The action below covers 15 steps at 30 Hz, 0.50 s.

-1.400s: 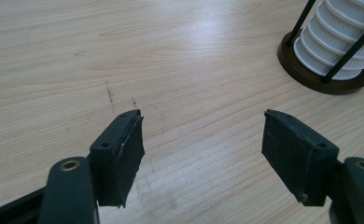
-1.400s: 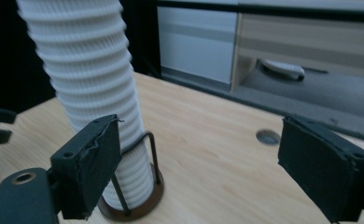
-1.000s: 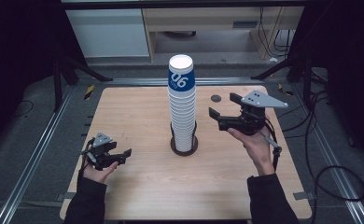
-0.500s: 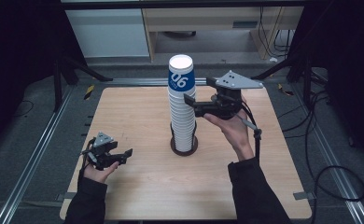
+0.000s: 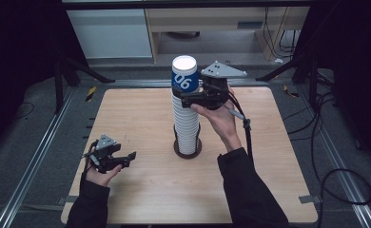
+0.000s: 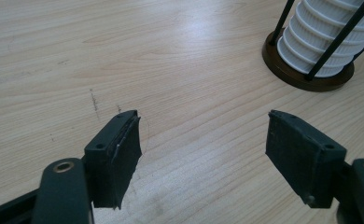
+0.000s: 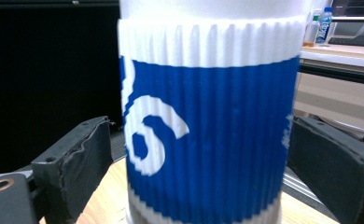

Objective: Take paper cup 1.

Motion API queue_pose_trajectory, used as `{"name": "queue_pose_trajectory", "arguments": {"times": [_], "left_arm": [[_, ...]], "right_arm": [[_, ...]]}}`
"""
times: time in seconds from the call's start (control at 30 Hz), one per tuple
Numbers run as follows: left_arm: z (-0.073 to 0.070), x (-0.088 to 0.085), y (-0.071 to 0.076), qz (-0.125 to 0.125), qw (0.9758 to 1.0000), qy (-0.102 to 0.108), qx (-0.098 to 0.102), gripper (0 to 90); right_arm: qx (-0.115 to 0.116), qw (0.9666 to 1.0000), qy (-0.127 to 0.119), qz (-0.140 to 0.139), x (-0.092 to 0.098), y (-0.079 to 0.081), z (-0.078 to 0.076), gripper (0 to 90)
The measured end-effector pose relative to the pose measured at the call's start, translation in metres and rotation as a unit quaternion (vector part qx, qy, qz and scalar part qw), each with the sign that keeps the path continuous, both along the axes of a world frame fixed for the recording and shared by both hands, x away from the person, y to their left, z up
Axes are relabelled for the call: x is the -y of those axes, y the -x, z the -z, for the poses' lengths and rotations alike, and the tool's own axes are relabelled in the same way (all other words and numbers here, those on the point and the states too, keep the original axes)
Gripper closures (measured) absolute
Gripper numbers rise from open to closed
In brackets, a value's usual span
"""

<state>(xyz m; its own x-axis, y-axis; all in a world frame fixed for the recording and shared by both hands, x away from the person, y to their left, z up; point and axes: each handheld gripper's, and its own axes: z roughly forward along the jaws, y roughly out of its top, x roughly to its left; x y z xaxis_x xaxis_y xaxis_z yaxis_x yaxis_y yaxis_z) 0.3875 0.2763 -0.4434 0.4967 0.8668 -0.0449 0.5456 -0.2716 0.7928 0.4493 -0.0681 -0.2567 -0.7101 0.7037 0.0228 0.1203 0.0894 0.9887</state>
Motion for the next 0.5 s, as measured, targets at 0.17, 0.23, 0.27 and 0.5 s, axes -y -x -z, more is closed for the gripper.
{"name": "queue_pose_trajectory", "arguments": {"times": [0.17,0.23,0.27,0.5], "left_arm": [[0.001,0.001,0.0,0.001,1.0,-0.002,-0.001,25.8],[0.001,0.001,0.0,0.002,1.0,-0.003,-0.002,25.8],[0.001,0.001,0.0,0.002,1.0,-0.003,-0.002,25.8],[0.001,0.001,0.0,0.002,1.0,-0.002,-0.002,25.8]], "right_arm": [[-0.001,1.0,0.002,0.009,-0.006,-0.005,0.002,8.8],[0.005,0.9998,0.002,0.021,-0.008,-0.007,0.003,12.6],[0.005,0.9998,0.002,0.021,-0.008,-0.007,0.003,12.6],[-0.004,0.9997,0.017,0.017,-0.012,-0.01,0.01,14.0]]}}
